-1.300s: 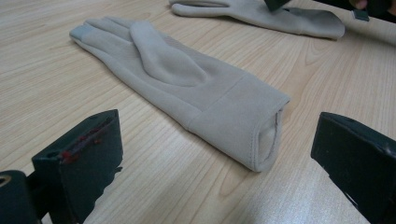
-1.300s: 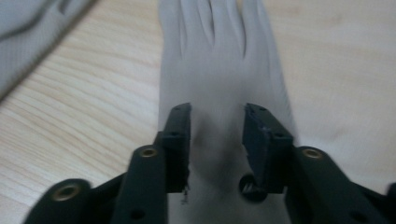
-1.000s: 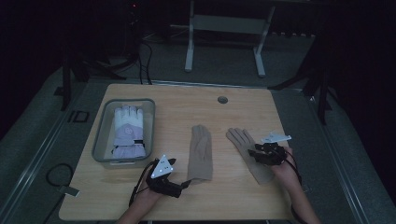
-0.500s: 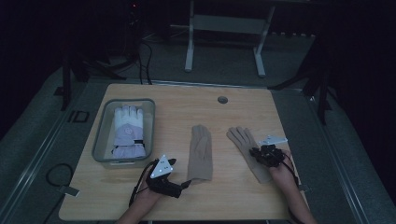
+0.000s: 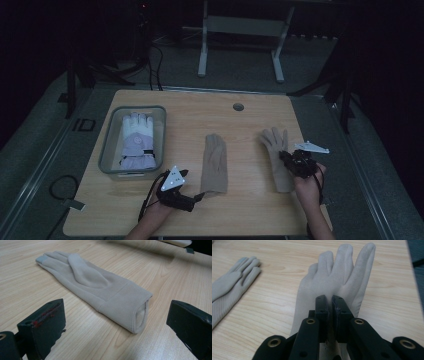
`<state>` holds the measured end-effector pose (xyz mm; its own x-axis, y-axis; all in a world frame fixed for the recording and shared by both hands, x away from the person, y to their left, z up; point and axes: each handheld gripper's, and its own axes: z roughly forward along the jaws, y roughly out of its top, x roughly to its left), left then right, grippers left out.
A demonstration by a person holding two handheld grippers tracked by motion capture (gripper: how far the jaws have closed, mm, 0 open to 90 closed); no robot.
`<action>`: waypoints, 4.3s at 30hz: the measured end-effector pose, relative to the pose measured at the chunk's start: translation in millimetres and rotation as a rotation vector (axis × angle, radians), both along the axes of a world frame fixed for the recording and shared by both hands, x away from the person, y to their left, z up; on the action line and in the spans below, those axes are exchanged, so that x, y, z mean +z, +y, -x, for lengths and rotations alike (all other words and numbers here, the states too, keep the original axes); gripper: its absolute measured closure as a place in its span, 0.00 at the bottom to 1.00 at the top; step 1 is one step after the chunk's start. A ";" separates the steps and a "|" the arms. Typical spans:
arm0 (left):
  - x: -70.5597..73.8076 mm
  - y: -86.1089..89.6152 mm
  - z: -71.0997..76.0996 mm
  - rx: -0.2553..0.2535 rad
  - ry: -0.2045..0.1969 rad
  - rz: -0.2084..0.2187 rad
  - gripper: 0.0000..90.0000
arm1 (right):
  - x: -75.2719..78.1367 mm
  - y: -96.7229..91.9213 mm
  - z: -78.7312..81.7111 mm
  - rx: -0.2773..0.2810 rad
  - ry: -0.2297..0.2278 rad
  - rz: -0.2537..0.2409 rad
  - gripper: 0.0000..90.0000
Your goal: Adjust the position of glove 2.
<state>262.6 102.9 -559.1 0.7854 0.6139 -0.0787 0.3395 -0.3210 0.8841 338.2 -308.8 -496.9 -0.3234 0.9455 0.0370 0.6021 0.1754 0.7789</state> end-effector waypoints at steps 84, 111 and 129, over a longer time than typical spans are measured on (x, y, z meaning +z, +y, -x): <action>7.3 10.8 4.3 0.008 -0.057 0.022 0.03 | 20.6 160.4 8.1 0.111 0.004 -0.120 0.93; 3.5 6.2 2.2 0.003 -0.035 -0.008 0.03 | -46.3 203.3 -1.0 0.100 0.101 -0.045 0.86; 8.7 -3.9 3.9 -0.016 0.026 0.001 0.04 | -18.1 171.5 -9.3 0.443 0.049 -0.104 0.15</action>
<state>258.8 99.0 -550.4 0.7930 0.6009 -0.0999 0.3571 -0.3258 0.8754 347.5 -137.3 -515.0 -0.6915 0.7067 0.1497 0.5228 0.3466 0.7788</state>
